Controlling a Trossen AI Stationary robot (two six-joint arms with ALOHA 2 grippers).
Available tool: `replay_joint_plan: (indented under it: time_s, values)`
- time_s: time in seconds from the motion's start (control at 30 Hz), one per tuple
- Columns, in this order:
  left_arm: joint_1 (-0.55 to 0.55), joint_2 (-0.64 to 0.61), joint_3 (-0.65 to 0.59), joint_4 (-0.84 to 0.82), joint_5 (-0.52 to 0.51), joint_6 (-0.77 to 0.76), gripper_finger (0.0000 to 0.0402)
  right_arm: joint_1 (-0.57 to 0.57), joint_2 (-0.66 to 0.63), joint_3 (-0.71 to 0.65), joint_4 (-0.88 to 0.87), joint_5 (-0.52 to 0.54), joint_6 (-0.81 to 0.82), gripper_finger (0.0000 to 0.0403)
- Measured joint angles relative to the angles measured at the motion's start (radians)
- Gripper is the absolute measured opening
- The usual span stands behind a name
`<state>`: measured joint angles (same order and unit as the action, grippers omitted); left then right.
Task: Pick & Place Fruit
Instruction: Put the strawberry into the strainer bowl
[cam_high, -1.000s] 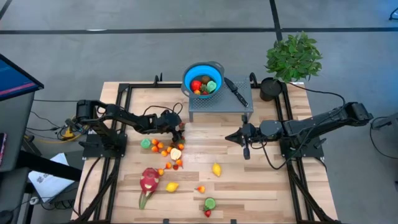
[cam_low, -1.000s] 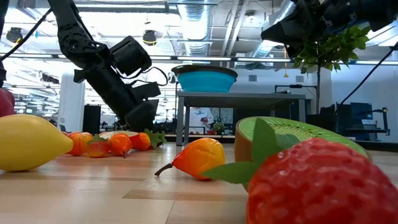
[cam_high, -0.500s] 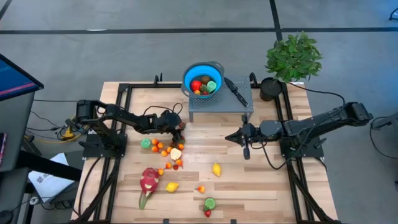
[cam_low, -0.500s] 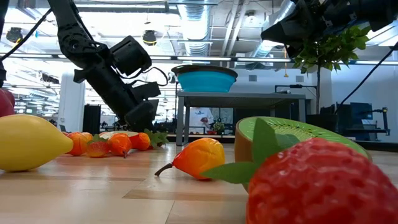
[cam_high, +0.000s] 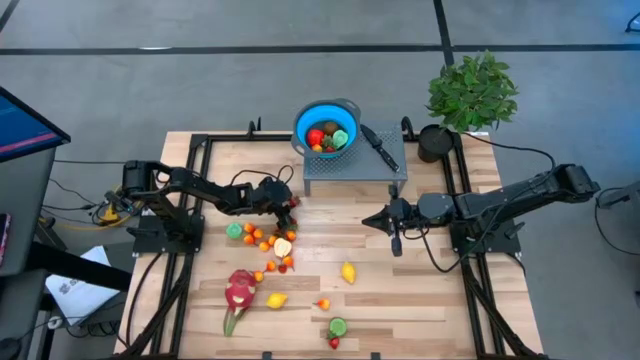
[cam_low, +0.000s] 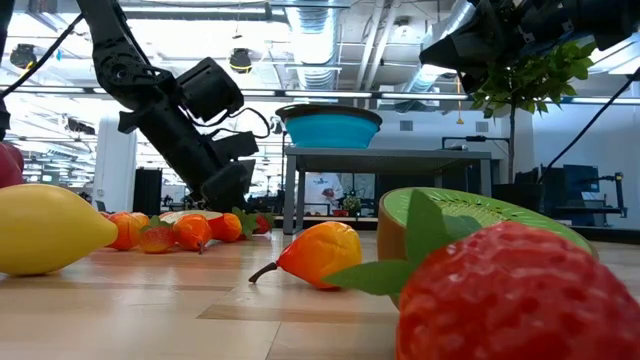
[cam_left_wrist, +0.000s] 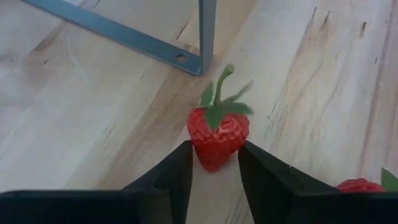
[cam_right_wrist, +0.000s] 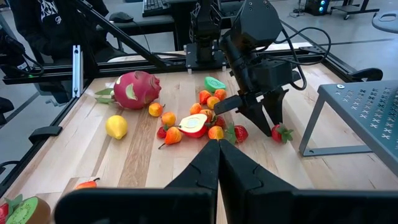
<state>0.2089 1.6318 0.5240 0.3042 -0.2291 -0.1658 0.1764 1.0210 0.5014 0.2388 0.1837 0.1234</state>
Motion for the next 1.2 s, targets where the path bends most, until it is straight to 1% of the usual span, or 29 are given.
replay_joint_plan:
  time_s: [0.27,0.37,0.5,0.73,0.87,1.0,1.2]
  values:
    - [0.0,0.0,0.0,0.0,0.0,-0.007,0.0121,0.0,0.0,0.0,0.0,0.0,0.0,0.0]
    - [0.0,0.0,0.0,0.0,-0.001,0.001,0.0129,0.0,0.0,0.0,0.0,0.0,0.0,0.0]
    - [0.0,0.0,0.0,0.001,0.0,0.002,0.0159,0.0,0.0,0.0,0.0,0.0,0.0,0.0]
    - [0.0,0.0,0.0,0.0,-0.001,0.004,0.0237,0.0,0.0,0.0,0.0,0.0,0.0,0.0]
    - [0.0,0.0,0.0,0.002,-0.001,0.004,0.0269,0.0,0.0,0.0,0.0,0.0,0.0,0.0]
    - [0.0,0.0,0.0,0.005,-0.001,0.004,0.0283,0.0,0.0,0.0,0.0,0.0,0.0,0.0]
    - [0.0,0.0,0.0,0.01,-0.001,0.004,0.0281,0.0,0.0,0.0,0.0,0.0,0.0,0.0]
